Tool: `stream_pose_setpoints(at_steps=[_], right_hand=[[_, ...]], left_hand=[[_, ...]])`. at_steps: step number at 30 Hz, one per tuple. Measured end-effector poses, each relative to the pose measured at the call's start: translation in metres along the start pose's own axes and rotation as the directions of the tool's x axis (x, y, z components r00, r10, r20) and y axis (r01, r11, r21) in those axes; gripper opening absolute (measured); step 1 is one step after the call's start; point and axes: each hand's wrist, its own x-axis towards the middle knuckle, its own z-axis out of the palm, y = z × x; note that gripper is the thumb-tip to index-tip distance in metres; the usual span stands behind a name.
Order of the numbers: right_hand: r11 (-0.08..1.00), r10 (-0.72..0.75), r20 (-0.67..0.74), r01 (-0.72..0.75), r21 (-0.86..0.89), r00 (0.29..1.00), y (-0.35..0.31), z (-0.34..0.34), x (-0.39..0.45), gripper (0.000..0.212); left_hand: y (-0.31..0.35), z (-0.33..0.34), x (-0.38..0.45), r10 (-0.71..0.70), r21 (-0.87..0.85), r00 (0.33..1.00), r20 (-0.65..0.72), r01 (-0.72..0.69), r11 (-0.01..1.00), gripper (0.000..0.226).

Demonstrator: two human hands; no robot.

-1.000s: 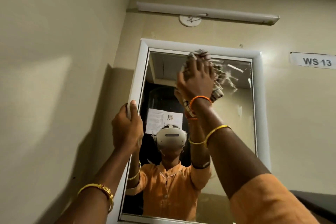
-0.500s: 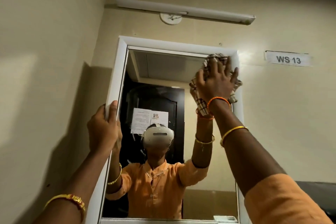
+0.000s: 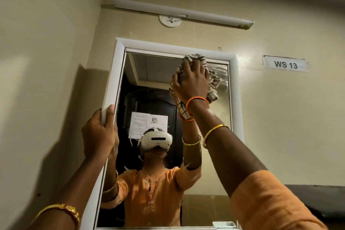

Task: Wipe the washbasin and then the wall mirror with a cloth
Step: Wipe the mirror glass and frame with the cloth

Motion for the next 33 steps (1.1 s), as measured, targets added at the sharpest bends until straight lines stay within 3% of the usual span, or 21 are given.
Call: stream_pose_setpoints(at_steps=[3,8,14,19,24,28,33], right_hand=[[0.999,-0.021,0.003,0.021,-0.027,1.000,0.018,-0.005,0.007,0.052],[0.961,0.239,-0.017,-0.239,-0.136,0.971,0.057,-0.013,0.013,0.057],[0.926,0.312,0.094,-0.281,-0.250,0.945,0.059,-0.033,0.003,0.058],[0.947,0.263,0.028,-0.253,-0.198,0.964,0.064,-0.038,-0.068,0.045],[0.981,0.192,0.088,-0.188,-0.052,0.977,0.083,-0.038,-0.018,0.043],[0.980,0.178,0.118,-0.165,-0.110,0.977,0.085,-0.043,0.021,0.037],[0.987,0.128,0.153,-0.111,-0.116,0.980,0.096,-0.052,-0.001,0.044]], left_hand=[[0.001,0.000,0.000,0.000,-0.008,1.000,-0.002,0.000,1.000,0.043],[0.002,0.001,0.001,0.014,-0.005,1.000,-0.001,-0.014,1.000,0.046],[0.000,0.001,0.002,-0.010,-0.016,1.000,-0.005,0.010,1.000,0.047],[0.002,0.002,0.002,-0.008,-0.019,1.000,-0.007,0.008,1.000,0.048],[0.002,0.000,-0.001,-0.007,-0.012,1.000,0.016,0.007,1.000,0.048],[0.002,0.000,0.000,-0.009,-0.024,1.000,0.020,0.009,1.000,0.048],[0.002,0.000,-0.001,-0.017,-0.031,0.999,0.040,0.019,0.999,0.046]])
